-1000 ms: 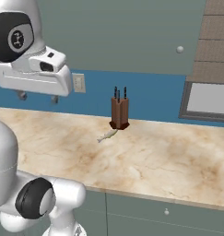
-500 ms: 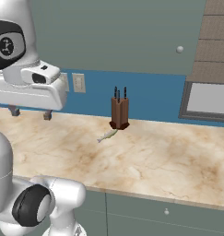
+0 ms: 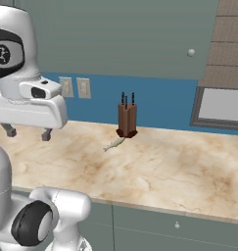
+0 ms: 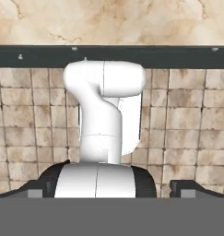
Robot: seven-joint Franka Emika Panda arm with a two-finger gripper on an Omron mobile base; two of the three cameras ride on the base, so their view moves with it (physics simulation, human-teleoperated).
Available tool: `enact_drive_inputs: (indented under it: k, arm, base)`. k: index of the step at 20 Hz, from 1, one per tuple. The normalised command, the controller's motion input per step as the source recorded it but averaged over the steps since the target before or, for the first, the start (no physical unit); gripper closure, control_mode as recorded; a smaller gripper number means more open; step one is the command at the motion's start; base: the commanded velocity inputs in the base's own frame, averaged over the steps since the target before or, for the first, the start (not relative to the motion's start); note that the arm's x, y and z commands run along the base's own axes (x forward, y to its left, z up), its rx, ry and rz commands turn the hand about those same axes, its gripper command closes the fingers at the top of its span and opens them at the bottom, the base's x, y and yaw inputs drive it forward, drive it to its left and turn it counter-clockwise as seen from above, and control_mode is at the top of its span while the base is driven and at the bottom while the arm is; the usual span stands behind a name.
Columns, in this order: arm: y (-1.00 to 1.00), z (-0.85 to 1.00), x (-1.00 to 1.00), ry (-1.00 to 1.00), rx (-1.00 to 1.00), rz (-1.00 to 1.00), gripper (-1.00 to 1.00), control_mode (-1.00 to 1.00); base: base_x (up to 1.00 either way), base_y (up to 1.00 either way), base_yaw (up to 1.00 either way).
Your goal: Close all open cabinet doors.
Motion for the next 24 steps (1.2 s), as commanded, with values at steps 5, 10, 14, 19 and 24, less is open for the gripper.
enact_drive_inputs:
  k: [5, 10, 14, 19, 24]
  arm:
    - [0.0, -0.34, -0.3, -0.23, 0.0, 0.0, -1.0, -1.0]
    - [0.0, -0.3, -0.26, -0.24, 0.0, 0.0, -1.0, -1.0]
    - [0.08, -0.03, -0.14, -0.02, -0.03, 0.0, -1.0, -1.0]
    - [0.04, 0.0, -0.07, 0.0, -0.02, 0.0, -1.0, -1.0]
    - [0.0, 0.0, 0.0, -0.01, 0.0, 0.0, -1.0, -1.0]
  base:
    - [0.0, 0.0, 0.0]
    - [0.0, 0.0, 0.0]
    - [0.0, 0.0, 0.0]
    - [0.0, 0.0, 0.0]
    - [0.0, 0.0, 0.0]
